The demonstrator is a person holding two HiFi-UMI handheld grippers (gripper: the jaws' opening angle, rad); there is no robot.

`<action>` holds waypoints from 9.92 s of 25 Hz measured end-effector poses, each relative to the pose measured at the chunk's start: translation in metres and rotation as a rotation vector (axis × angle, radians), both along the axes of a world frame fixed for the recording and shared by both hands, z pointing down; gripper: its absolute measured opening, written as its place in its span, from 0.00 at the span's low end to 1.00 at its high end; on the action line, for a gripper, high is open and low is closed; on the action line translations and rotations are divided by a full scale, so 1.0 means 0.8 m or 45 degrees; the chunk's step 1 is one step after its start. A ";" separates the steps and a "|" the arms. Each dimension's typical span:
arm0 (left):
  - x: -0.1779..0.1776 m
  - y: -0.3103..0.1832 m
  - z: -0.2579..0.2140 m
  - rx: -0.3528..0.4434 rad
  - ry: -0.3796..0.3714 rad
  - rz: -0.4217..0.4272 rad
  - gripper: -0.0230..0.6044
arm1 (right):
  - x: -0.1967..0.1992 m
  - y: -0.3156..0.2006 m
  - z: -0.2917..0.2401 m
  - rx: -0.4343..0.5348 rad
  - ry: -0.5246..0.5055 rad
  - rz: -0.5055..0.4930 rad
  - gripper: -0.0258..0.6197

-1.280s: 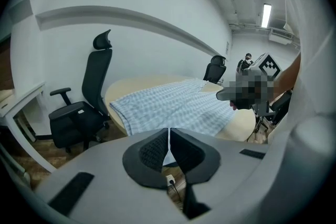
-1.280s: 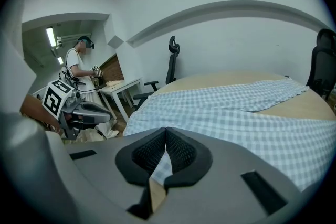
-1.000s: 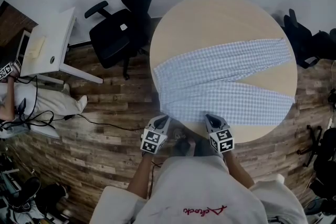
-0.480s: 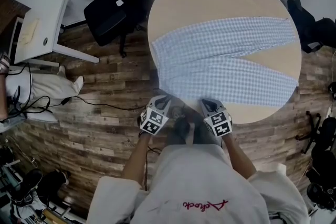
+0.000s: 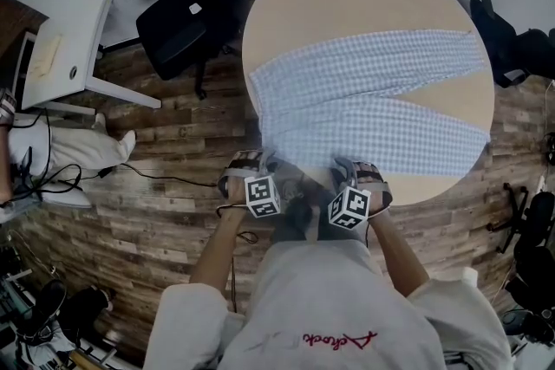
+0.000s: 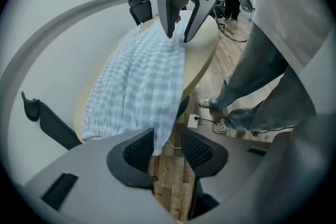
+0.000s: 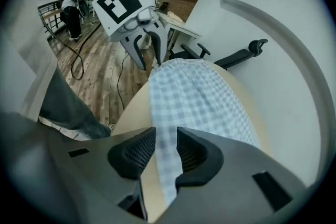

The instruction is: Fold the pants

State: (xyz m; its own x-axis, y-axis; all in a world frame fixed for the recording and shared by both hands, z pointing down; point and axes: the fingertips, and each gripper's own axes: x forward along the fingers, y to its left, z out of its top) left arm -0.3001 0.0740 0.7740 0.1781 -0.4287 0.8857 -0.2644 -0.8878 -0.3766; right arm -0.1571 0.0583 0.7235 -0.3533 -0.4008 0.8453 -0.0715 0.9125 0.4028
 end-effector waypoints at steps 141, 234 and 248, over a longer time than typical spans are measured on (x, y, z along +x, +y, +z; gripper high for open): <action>0.452 -0.255 -0.047 -0.008 0.178 0.501 0.27 | 0.493 -0.068 0.016 0.117 -0.098 0.951 0.12; 0.507 -0.509 -0.117 0.102 0.605 -0.374 0.09 | 0.549 -0.570 -0.019 0.163 -0.072 0.136 0.10; 0.492 -0.521 -0.125 0.133 0.567 -0.398 0.09 | 0.662 -0.770 -0.083 0.269 -0.090 0.621 0.09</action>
